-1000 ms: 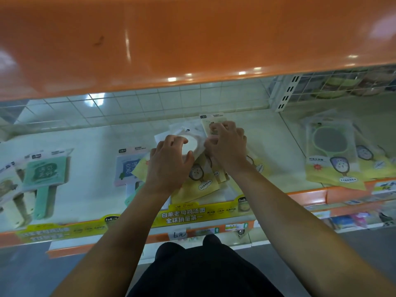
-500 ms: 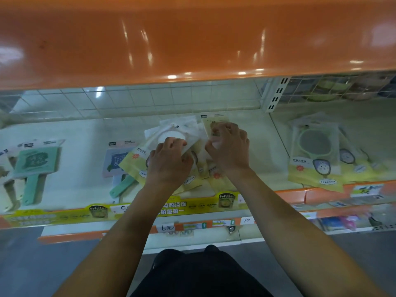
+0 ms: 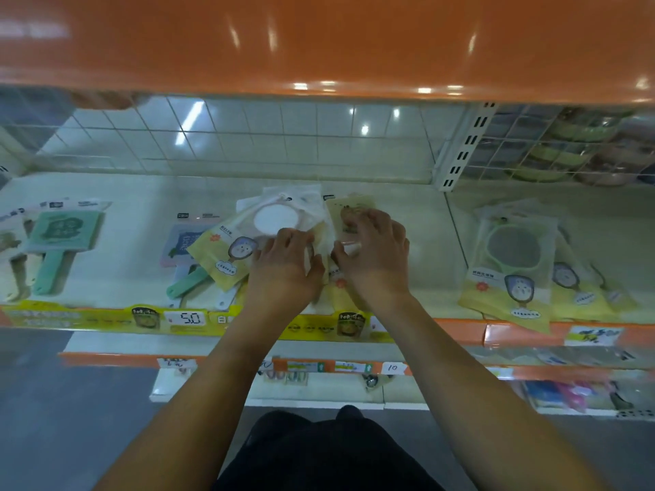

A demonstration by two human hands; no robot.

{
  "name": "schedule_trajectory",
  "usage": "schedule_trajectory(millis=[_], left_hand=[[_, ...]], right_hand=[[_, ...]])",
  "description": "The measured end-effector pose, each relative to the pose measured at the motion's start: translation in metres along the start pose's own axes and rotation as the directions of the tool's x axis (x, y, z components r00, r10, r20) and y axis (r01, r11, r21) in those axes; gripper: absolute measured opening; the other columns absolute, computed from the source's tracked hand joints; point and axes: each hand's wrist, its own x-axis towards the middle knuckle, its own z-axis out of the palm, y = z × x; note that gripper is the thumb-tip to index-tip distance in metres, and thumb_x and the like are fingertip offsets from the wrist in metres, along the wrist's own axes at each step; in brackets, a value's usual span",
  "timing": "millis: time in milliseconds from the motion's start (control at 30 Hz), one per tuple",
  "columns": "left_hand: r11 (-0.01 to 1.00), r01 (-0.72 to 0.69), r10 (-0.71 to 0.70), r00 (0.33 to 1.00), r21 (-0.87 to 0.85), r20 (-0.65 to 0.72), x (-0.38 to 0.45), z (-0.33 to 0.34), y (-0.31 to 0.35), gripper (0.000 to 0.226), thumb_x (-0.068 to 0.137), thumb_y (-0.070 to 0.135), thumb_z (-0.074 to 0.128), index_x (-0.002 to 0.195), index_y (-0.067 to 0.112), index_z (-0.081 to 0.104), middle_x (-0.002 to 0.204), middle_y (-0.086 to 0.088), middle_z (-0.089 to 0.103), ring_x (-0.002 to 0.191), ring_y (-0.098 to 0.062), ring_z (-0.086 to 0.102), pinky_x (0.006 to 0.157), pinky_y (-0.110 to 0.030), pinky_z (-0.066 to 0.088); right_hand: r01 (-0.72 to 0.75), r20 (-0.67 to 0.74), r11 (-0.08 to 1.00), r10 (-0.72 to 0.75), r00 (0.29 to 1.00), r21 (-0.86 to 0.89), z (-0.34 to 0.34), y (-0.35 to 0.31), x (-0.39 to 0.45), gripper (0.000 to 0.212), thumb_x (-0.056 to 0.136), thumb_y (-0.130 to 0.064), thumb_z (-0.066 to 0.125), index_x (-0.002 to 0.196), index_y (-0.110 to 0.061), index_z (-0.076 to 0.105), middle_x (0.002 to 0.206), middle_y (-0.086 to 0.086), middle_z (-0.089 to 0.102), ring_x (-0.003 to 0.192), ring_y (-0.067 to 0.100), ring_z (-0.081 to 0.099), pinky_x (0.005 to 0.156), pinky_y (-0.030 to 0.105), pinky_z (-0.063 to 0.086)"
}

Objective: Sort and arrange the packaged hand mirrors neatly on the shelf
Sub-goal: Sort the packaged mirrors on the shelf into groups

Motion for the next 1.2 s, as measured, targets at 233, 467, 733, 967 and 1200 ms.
schedule_trajectory(millis=[233, 467, 733, 967, 1200], left_hand=[[0.994, 0.091, -0.091, 0.996, 0.059, 0.004, -0.024, -0.017, -0.013, 0.029, 0.085, 0.031, 0.049, 0.104, 0.013, 0.061, 0.104, -0.01, 0.061, 0.09, -0.037, 0.06, 0.071, -0.046, 0.05], [0.979, 0.179, -0.175, 0.983, 0.092, -0.051, -0.043, -0.038, -0.041, 0.035, 0.081, 0.032, 0.054, 0.108, 0.01, 0.063, 0.109, -0.013, 0.062, 0.091, -0.039, 0.061, 0.072, -0.044, 0.05], [0.968, 0.233, -0.223, 0.969, 0.097, -0.108, -0.067, -0.072, -0.097, 0.032, 0.086, 0.031, 0.056, 0.113, 0.014, 0.061, 0.113, -0.009, 0.061, 0.096, -0.035, 0.059, 0.075, -0.043, 0.046], [0.959, 0.28, -0.269, 0.949, 0.047, -0.165, -0.104, -0.107, -0.173, 0.037, 0.085, 0.037, 0.05, 0.113, 0.014, 0.061, 0.112, -0.005, 0.061, 0.095, -0.031, 0.06, 0.078, -0.043, 0.049], [0.944, 0.329, -0.32, 0.929, 0.023, -0.185, -0.128, -0.142, -0.242, 0.031, 0.089, 0.028, 0.059, 0.117, 0.015, 0.06, 0.116, -0.004, 0.06, 0.103, -0.03, 0.058, 0.084, -0.043, 0.045]], right_hand=[[0.086, 0.0, 0.993, -0.087, 0.996, 0.081, 0.014, -0.025, -0.008, 0.045, 0.077, -0.043, 0.065, 0.12, -0.03, 0.06, 0.129, -0.003, 0.05, 0.119, 0.033, 0.042, 0.097, 0.042, 0.039], [0.2, 0.035, 0.97, -0.206, 0.978, 0.139, 0.034, -0.065, -0.02, 0.051, 0.074, -0.051, 0.051, 0.118, -0.027, 0.061, 0.128, 0.0, 0.051, 0.115, 0.034, 0.043, 0.093, 0.045, 0.041], [0.268, 0.027, 0.953, -0.275, 0.961, 0.137, 0.052, -0.131, -0.03, 0.045, 0.078, -0.043, 0.058, 0.119, -0.027, 0.062, 0.129, -0.002, 0.052, 0.116, 0.03, 0.044, 0.095, 0.041, 0.042], [0.308, 0.055, 0.937, -0.321, 0.946, 0.165, 0.093, -0.207, -0.06, 0.042, 0.077, -0.04, 0.062, 0.116, -0.024, 0.065, 0.124, 0.0, 0.055, 0.113, 0.034, 0.046, 0.096, 0.045, 0.042], [0.318, 0.079, 0.929, -0.337, 0.938, 0.192, 0.132, -0.277, -0.087, 0.038, 0.077, -0.039, 0.064, 0.113, -0.027, 0.065, 0.123, -0.006, 0.054, 0.114, 0.029, 0.044, 0.096, 0.042, 0.039]])
